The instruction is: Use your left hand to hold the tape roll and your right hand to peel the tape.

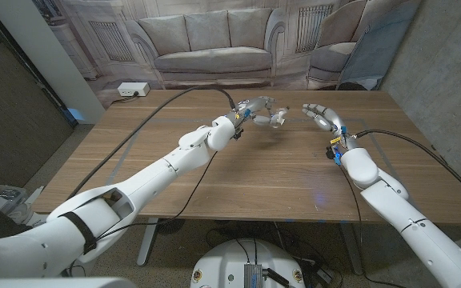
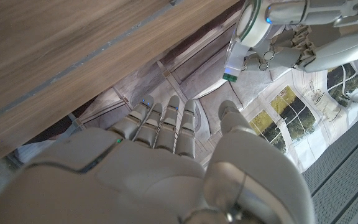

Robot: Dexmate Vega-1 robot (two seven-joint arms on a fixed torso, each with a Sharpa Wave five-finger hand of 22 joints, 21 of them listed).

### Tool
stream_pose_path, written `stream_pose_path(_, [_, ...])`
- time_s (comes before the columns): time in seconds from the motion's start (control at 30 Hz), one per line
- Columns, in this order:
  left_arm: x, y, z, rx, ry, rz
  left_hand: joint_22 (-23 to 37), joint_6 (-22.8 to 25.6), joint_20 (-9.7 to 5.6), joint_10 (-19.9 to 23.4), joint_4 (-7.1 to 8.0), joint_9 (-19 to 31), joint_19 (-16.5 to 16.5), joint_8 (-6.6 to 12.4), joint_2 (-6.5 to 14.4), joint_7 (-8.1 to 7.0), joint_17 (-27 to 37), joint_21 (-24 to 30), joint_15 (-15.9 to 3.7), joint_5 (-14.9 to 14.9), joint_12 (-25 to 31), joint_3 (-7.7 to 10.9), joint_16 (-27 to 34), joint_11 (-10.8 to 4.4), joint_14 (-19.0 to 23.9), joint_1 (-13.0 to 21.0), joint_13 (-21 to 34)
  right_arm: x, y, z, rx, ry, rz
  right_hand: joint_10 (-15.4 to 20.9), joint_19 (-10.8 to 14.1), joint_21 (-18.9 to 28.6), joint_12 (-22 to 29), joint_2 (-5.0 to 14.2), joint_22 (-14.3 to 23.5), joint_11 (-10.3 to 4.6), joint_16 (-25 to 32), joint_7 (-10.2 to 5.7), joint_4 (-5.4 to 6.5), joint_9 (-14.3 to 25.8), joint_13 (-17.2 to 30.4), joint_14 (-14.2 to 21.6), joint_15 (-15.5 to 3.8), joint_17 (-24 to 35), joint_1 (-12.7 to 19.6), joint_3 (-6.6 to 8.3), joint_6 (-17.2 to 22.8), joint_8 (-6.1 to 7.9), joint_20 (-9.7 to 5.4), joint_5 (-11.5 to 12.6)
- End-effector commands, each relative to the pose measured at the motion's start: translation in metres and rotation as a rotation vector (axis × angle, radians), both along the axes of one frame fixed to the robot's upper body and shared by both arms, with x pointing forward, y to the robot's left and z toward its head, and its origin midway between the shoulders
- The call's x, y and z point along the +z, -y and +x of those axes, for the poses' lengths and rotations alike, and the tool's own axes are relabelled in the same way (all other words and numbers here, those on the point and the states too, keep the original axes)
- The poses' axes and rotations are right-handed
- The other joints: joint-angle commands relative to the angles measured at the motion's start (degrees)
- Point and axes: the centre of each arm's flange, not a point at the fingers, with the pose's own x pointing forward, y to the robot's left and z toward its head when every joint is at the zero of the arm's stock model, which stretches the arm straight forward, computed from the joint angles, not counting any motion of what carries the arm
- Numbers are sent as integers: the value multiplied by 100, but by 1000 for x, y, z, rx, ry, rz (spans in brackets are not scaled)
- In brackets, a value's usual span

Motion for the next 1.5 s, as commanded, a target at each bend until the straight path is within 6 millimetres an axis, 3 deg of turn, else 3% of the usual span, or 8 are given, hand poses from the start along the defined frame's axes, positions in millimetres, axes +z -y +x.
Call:
stream_pose_path(0.03, [7,20,5,-42,0,48,26,589,-9,-34,467,1638,24,902,645,-713,6,47,-169,203,21,273,47,-254,26,791,27,0,2,-5,-63,40,-27,66,44,28,41,1,33,-13,38,-31,-47,14,21,116,-17,4,111,22,18,-19,97,-24])
stream_pose_path(0.13, [10,24,7,-35,-17,108,29,691,-11,-58,504,1529,-1,886,593,-924,3,51,-160,314,22,193,41,-276,-6,734,29,-1,3,-5,-65,43,-28,61,65,36,35,-8,38,-27,34,-42,-51,15,22,143,-16,6,152,23,17,-26,135,-25])
stream_pose_path(0.27, [9,25,8,-37,-15,119,29,728,-17,-98,520,1456,-25,863,549,-939,1,50,-133,389,12,139,19,-306,-84,704,30,-3,5,-5,-74,44,-25,56,76,39,28,-15,41,-53,26,-47,-55,15,22,153,-9,7,190,25,13,-33,139,-27])
stream_pose_path(0.4, [13,29,10,-28,-7,150,29,805,-26,-108,543,1347,-50,835,499,-1048,-3,52,-106,515,18,64,22,-346,-117,670,31,-6,7,-5,-91,47,-22,61,91,44,24,-17,44,-65,16,-56,-70,15,23,171,-18,7,264,39,13,-39,126,-22])
stream_pose_path(0.63, [15,33,12,-41,1,141,29,857,-24,-129,551,1285,-58,823,486,-1059,-4,56,-78,587,16,31,15,-364,-162,664,32,-5,8,-5,-127,65,-38,149,175,69,41,-60,51,-135,5,-99,-119,17,27,279,-95,7,546,88,82,-25,107,-2])
stream_pose_path(0.83, [16,40,11,-71,21,121,29,873,-22,-163,557,1247,-64,811,477,-1061,-5,62,-74,659,9,2,24,-371,-164,664,33,-4,6,-5,-177,88,-51,478,336,130,140,-300,77,-254,51,-170,-116,28,52,660,-324,24,998,45,329,35,198,31])
stream_pose_path(1.0, [17,47,10,-98,15,135,29,913,-25,-164,564,1204,-67,806,470,-1053,-7,68,-115,732,17,-27,37,-397,-154,665,34,-4,6,-6,-210,107,-52,767,489,203,232,-425,104,-363,94,-291,-78,44,77,913,-529,55,1253,-29,551,97,182,61])
stream_pose_path(1.5, [18,56,10,-131,0,152,24,977,-50,-200,562,1092,-90,774,445,-1023,-9,76,-127,917,21,-102,37,-410,-202,694,39,-1,6,-5,-256,164,-37,1175,759,356,358,-501,155,-474,187,-434,-30,68,116,1290,-746,117,1553,-212,985,229,108,96])
